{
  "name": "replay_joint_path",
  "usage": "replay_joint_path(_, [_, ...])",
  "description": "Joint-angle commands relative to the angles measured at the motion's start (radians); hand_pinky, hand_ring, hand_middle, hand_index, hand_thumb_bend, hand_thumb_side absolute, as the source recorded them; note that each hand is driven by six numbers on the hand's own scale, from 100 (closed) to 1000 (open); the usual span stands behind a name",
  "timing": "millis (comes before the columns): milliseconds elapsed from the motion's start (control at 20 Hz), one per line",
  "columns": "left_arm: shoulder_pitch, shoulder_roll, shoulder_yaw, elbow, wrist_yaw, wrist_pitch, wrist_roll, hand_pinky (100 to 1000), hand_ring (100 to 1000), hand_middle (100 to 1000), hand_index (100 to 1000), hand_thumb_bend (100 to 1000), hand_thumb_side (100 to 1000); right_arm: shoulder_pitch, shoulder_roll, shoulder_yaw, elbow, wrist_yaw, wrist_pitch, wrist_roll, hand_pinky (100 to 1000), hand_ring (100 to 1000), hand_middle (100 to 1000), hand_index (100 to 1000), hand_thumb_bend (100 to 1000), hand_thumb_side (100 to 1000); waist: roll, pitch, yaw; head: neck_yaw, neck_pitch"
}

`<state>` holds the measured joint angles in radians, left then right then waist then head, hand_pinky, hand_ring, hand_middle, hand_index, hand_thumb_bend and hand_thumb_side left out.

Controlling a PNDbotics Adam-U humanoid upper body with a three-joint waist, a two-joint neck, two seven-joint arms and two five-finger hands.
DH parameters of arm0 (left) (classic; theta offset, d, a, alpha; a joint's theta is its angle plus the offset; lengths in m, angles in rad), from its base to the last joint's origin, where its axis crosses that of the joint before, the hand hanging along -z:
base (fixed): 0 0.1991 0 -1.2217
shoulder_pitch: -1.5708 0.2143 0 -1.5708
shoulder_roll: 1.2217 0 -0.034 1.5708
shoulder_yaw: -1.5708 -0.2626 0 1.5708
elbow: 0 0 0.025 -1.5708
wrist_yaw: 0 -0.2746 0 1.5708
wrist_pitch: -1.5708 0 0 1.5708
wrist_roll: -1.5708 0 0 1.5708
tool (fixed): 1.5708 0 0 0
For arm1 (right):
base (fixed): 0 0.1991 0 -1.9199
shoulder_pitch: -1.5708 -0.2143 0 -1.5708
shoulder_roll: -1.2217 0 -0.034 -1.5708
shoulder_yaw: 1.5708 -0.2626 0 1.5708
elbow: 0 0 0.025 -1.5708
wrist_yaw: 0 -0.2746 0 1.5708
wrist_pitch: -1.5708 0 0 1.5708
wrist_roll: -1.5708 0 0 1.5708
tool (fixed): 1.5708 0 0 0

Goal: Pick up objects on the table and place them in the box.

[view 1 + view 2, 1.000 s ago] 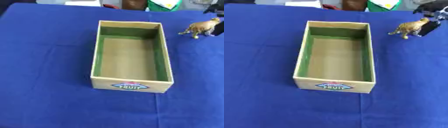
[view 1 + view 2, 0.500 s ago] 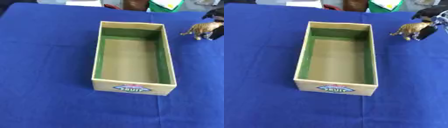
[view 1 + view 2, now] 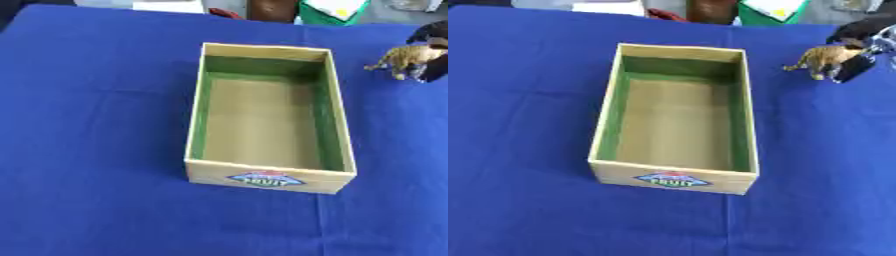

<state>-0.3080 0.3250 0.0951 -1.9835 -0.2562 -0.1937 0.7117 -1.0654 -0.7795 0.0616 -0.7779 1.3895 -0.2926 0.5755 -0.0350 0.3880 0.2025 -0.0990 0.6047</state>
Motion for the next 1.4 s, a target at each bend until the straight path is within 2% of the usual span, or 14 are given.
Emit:
replay_joint_path(50, [-0.008,0.023,0.005,-0.017,-0.006,0.002,0.000,533,575,584,745,100,492,-0.026,-0.040,-0.007,-0.002,0.025,0.000,0.008,971,997,1000,1000,100,627,-0.001,-0.018,-0.002,0.004,-0.013])
replay_joint_path(550, [-0.010,0.025,0.005,-0.017,-0.007,0.003,0.001,534,574,583,745,100,489,-0.035,-0.037,-0.005,-0.001,0.057,-0.008,0.016,965,985,990,1000,100,623,-0.003,-0.009,-0.004,0.006,-0.020])
replay_joint_path(1050, [-0.018,0.026,0.004,-0.017,-0.008,0.002,-0.001,534,574,582,744,100,484,-0.029,-0.029,-0.009,0.016,0.108,-0.017,-0.125,900,886,863,983,100,638,-0.007,0.003,0.008,0.000,-0.032])
replay_joint_path(1250, [-0.018,0.026,0.004,-0.017,-0.008,0.004,0.000,534,573,581,743,100,482,-0.030,-0.024,-0.012,0.029,0.125,-0.022,-0.167,877,856,827,947,100,659,-0.007,0.004,0.010,-0.002,-0.033])
replay_joint_path(1400, [-0.017,0.026,0.004,-0.017,-0.009,0.005,-0.001,534,573,581,742,100,480,-0.033,-0.021,-0.012,0.032,0.128,-0.026,-0.187,845,818,774,864,100,683,-0.008,0.004,0.007,0.001,-0.031])
